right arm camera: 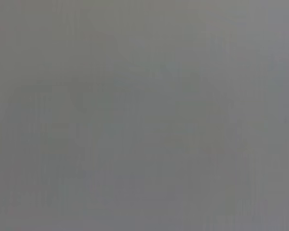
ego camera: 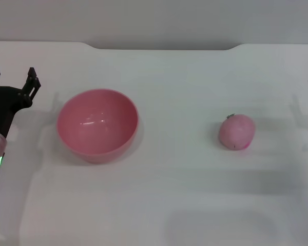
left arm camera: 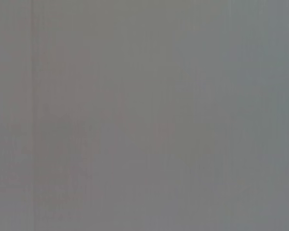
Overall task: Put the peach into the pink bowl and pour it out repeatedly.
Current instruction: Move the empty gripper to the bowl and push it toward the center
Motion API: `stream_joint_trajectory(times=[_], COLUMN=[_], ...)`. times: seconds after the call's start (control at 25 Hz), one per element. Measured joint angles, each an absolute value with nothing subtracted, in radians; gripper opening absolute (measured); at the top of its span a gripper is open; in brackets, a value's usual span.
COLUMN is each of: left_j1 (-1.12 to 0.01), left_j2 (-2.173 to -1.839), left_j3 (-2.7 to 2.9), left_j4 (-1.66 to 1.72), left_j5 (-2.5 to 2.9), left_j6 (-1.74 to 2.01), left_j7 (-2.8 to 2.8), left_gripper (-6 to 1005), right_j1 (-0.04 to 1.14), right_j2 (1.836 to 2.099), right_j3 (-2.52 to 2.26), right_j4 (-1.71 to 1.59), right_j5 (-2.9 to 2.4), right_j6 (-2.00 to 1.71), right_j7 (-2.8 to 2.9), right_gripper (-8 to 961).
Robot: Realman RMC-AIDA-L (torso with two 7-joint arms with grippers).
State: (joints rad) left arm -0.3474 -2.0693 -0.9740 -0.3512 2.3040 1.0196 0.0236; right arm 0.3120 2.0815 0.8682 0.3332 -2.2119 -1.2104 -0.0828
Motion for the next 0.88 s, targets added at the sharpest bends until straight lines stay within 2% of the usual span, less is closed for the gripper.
stream_joint_trajectory(times=[0.28,0.4,0.48,0.52,0.6,0.68,0.8,0.88], left_j1=[-0.355,-0.355,-0.350,-0.350,-0.323,-0.292,-0.259,-0.243], left_j2=[-2.069,-2.058,-2.035,-2.035,-1.982,-1.962,-1.975,-2.007], left_j3=[-0.971,-0.972,-0.982,-0.982,-1.050,-1.156,-1.313,-1.425], left_j4=[-0.354,-0.396,-0.466,-0.466,-0.653,-0.823,-1.020,-1.165], left_j5=[2.309,2.316,2.339,2.339,2.409,2.483,2.577,2.632], left_j6=[1.013,0.974,0.921,0.921,0.767,0.593,0.335,0.107], left_j7=[0.028,0.029,0.041,0.041,0.086,0.124,0.177,0.220], left_gripper=[846,845,845,845,845,845,845,844], right_j1=[0.315,0.317,0.318,0.320,0.323,0.324,0.326,0.326], right_j2=[2.082,2.081,2.081,2.080,2.079,2.078,2.078,2.078], right_j3=[0.868,0.869,0.869,0.870,0.870,0.870,0.874,0.877], right_j4=[0.333,0.333,0.333,0.333,0.333,0.333,0.333,0.333], right_j5=[-2.212,-2.212,-2.212,-2.212,-2.212,-2.212,-2.212,-2.212], right_j6=[-1.194,-1.181,-1.175,-1.173,-1.168,-1.163,-1.150,-1.135], right_j7=[-0.082,-0.082,-0.082,-0.082,-0.082,-0.082,-0.081,-0.076], right_gripper=[761,762,762,762,762,762,762,761])
